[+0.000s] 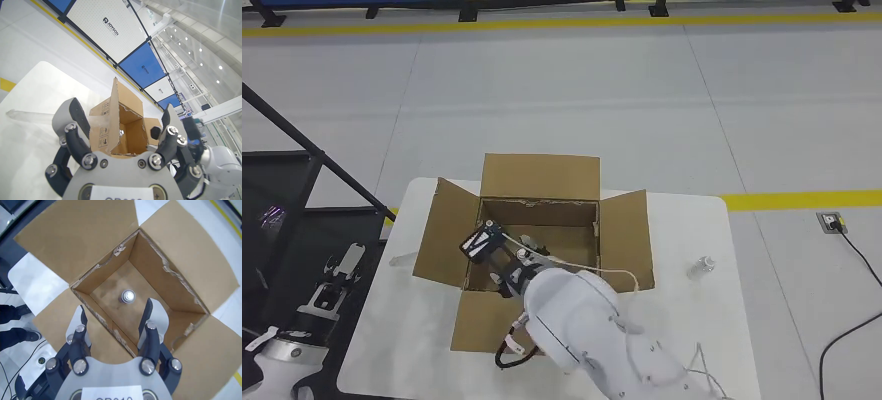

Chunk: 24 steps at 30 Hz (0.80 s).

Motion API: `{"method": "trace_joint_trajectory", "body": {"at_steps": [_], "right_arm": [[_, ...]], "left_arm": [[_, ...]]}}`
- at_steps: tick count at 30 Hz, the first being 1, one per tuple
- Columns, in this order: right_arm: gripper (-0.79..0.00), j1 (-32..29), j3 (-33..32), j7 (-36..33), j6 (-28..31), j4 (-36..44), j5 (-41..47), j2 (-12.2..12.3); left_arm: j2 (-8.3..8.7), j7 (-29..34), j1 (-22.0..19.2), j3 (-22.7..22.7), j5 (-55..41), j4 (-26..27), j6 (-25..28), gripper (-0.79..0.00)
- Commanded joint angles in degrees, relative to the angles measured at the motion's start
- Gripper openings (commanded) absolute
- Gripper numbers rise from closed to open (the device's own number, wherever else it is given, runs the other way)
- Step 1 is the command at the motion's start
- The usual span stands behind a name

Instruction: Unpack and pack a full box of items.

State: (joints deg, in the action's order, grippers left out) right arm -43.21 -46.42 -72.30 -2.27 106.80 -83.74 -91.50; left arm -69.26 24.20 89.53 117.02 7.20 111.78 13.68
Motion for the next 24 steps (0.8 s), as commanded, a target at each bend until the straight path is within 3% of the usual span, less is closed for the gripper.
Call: {"method": "trace_joint_trajectory", "body": {"at_steps": [1, 5, 7, 13, 18, 24], "right_arm": [[-0.169, -6.8, -5.5, 0.7, 2.7, 12.0, -4.7, 1.5], [-0.172, -13.2, -17.6, 2.5, 3.3, 19.3, -9.9, 3.1], [-0.139, -15.0, -24.8, 3.0, 3.1, 19.9, -10.2, 3.7], [0.0, -14.6, -43.8, -0.2, 5.7, 10.5, -5.7, 5.1], [0.0, -12.2, -50.6, -2.5, 8.6, -1.8, -2.8, 6.0], [0.0, -8.0, -53.0, -2.7, 11.1, -14.5, -0.8, 7.0]], "left_arm": [[0.0, 0.0, 0.0, 0.0, 0.0, 0.0, 0.0, 0.0], [0.0, 0.0, 0.0, 0.0, 0.0, 0.0, 0.0, 0.0], [0.0, 0.0, 0.0, 0.0, 0.0, 0.0, 0.0, 0.0], [0.0, 0.0, 0.0, 0.0, 0.0, 0.0, 0.0, 0.0], [0.0, 0.0, 0.0, 0.0, 0.0, 0.0, 0.0, 0.0], [0.0, 0.0, 0.0, 0.0, 0.0, 0.0, 0.0, 0.0]]}}
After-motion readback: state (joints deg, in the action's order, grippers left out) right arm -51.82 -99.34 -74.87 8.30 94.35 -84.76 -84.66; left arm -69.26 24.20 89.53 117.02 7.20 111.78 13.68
